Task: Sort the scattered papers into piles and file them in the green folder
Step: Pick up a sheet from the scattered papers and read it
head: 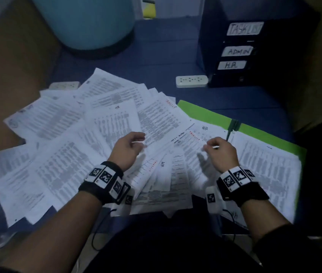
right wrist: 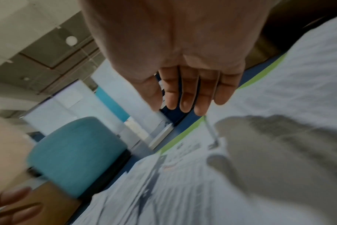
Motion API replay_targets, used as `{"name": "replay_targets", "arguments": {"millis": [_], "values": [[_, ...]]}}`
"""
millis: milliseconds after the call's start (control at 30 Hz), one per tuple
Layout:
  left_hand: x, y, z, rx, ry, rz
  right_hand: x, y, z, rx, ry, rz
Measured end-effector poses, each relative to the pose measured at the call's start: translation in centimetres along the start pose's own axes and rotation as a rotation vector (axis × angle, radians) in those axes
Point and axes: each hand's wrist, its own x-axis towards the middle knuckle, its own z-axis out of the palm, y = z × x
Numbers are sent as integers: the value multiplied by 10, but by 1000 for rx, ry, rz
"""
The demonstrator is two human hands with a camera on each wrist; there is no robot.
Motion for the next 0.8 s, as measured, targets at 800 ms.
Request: {"name": "replay_targets", "arguments": {"millis": [800], "values": [[-23,-165,-223,-44,324,-554,-50,-185,304,-427,-621,-155]]}}
